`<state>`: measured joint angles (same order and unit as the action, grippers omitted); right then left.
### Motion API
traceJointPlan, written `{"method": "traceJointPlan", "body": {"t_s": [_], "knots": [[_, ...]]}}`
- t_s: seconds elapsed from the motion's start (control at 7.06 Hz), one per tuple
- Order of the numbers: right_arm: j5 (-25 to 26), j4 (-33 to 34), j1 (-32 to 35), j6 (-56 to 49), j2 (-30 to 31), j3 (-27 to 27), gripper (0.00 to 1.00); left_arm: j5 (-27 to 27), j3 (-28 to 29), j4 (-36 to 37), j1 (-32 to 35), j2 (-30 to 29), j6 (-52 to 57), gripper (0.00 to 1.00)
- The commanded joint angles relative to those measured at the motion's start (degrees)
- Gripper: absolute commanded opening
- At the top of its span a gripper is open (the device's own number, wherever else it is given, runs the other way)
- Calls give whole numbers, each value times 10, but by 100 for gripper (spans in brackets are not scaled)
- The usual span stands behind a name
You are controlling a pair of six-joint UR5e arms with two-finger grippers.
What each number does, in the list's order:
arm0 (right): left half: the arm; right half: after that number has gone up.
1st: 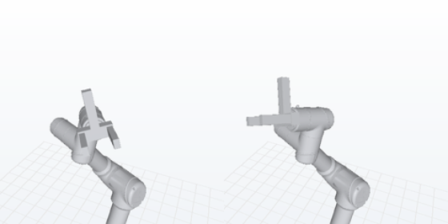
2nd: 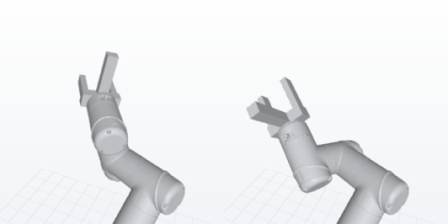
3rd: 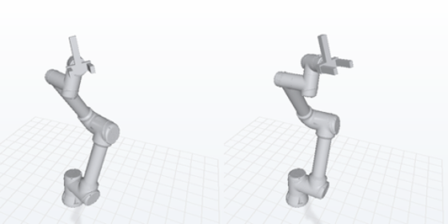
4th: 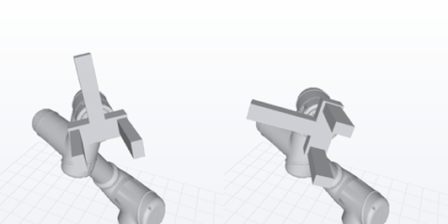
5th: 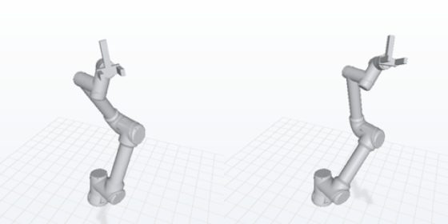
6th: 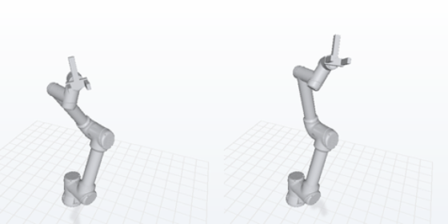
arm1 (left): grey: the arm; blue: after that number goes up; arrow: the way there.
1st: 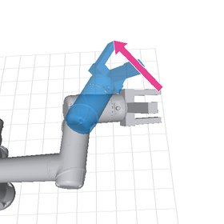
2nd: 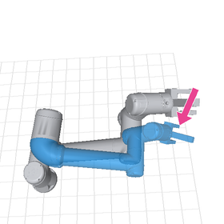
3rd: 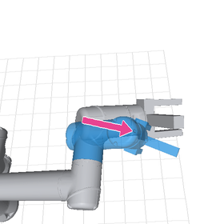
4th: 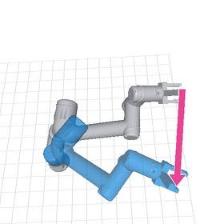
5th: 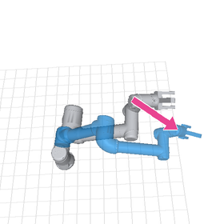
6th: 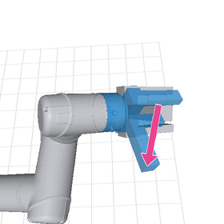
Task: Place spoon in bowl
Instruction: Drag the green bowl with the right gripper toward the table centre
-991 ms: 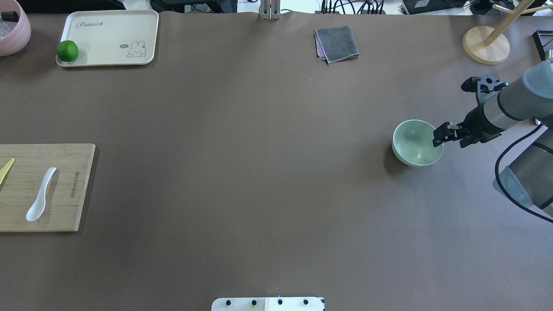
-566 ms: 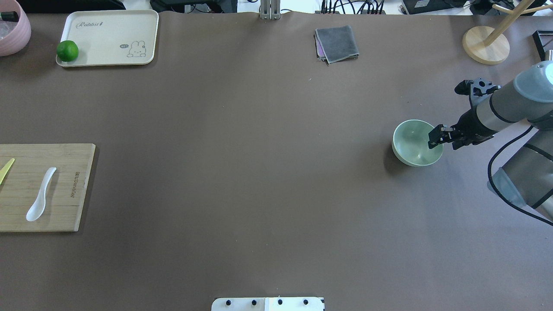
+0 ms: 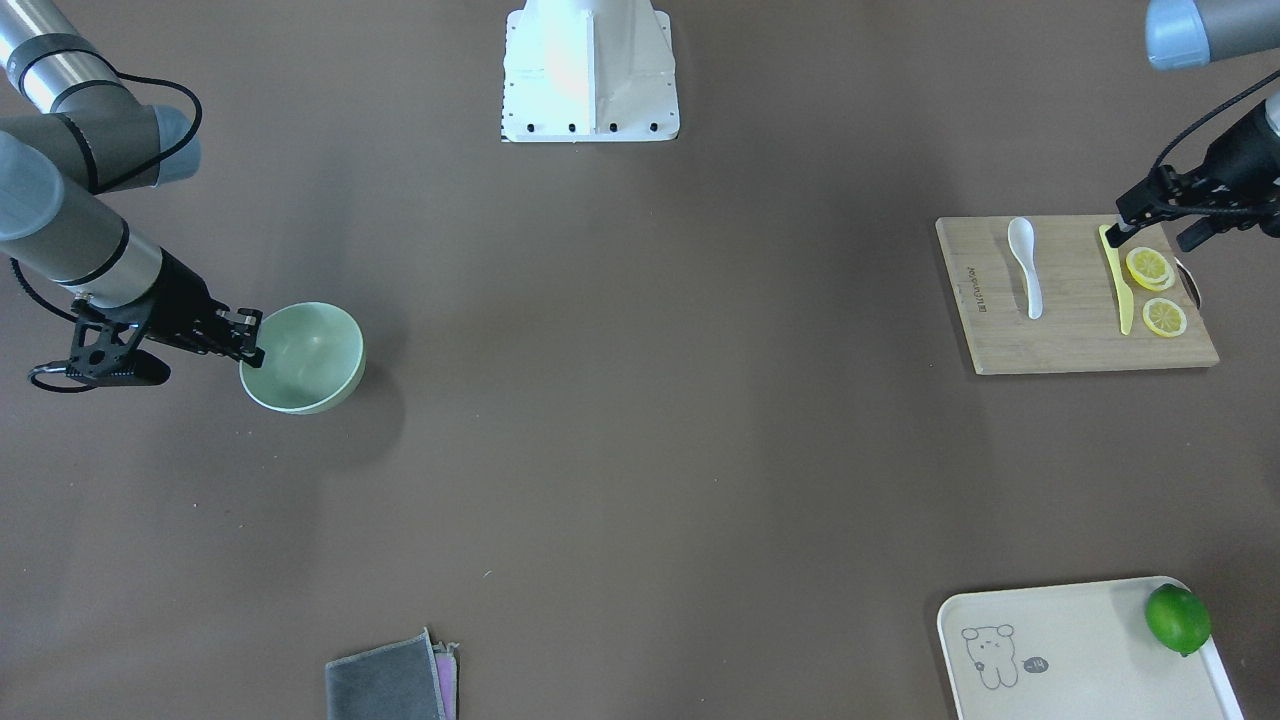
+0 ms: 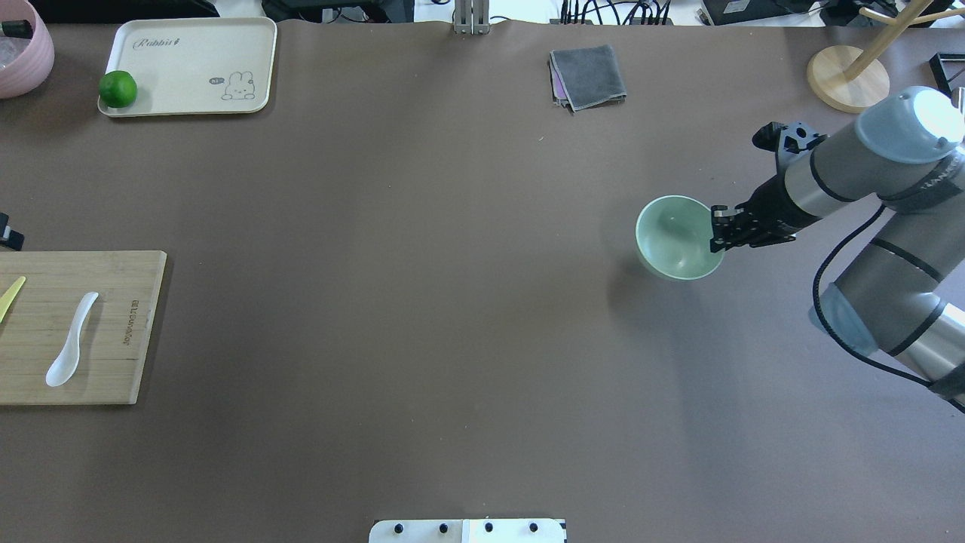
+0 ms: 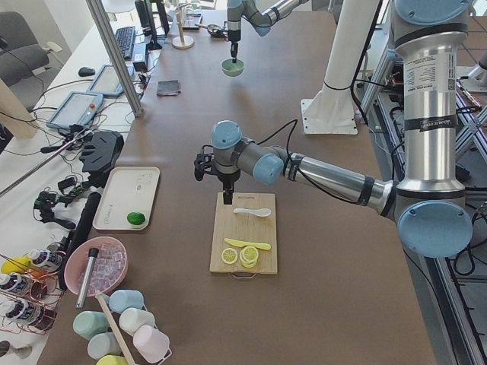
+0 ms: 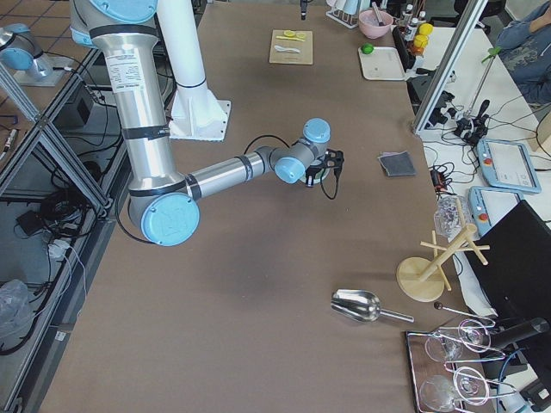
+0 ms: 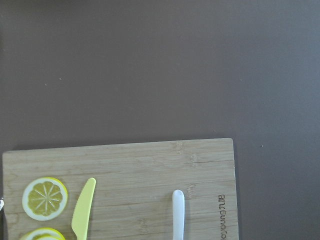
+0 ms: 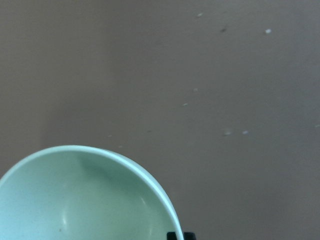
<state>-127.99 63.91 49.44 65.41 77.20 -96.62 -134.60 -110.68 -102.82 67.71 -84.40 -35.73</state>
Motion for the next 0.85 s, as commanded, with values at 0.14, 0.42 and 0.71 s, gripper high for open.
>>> {"method": "traceJointPlan", "body": {"t_s": [0.14,0.42,0.71], "knots": [[69,9,-112,188,-90,-23,0,44,67,-105,-59,5,-55,94],[137,56,-183,224,-155,-14,0,52,82,-119,-79,5,-56,92],[161,66,-218,242,-165,-13,0,86,95,-125,-123,4,-56,86]]}}
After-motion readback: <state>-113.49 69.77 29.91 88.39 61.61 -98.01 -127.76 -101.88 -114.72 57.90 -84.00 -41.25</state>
